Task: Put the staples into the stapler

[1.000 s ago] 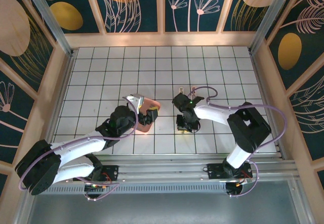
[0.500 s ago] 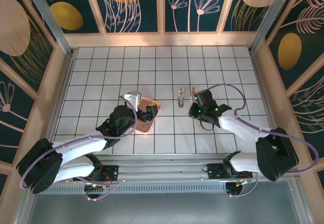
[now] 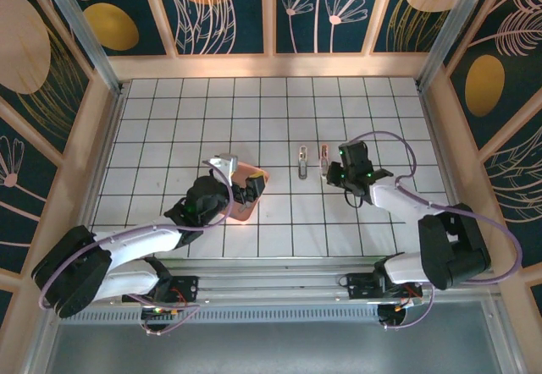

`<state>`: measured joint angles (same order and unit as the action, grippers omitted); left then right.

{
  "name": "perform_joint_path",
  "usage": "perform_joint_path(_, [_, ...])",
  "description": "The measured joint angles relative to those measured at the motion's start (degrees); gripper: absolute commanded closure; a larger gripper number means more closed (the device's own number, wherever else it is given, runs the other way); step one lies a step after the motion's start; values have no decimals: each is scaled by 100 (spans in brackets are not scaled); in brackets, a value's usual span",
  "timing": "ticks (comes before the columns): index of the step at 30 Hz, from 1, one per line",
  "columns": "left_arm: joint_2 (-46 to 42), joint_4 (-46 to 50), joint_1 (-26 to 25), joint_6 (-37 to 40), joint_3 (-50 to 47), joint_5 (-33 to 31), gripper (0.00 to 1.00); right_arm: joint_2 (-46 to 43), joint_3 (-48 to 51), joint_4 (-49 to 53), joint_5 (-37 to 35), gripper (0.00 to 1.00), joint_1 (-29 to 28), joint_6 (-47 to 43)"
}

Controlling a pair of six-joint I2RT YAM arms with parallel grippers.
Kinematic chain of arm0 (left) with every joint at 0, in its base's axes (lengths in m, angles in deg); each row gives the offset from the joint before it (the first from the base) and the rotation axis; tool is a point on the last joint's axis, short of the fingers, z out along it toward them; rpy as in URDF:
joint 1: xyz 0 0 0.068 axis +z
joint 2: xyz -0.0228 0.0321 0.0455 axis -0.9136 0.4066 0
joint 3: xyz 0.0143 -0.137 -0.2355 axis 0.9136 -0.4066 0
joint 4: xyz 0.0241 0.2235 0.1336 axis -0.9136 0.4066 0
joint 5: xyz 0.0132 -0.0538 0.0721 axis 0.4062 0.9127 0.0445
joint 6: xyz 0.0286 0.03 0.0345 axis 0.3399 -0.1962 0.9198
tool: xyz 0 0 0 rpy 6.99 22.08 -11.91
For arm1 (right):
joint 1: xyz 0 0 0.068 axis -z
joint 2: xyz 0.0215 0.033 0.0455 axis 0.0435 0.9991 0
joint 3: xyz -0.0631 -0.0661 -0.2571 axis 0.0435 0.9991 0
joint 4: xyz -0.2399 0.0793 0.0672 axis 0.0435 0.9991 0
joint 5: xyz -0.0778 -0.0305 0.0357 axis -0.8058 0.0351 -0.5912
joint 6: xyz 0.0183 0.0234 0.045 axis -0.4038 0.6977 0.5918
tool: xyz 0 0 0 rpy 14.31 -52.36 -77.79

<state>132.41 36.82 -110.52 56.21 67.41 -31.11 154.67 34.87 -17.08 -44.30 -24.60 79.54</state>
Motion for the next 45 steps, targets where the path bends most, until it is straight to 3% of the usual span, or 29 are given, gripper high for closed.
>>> perform_joint_path(19, [450, 2, 0, 44, 358, 15, 6, 691, -444, -398, 157, 82, 103, -896])
perform_joint_path(45, [566, 24, 0, 103, 474, 39, 6, 1318, -769, -468, 308, 82, 103, -1176])
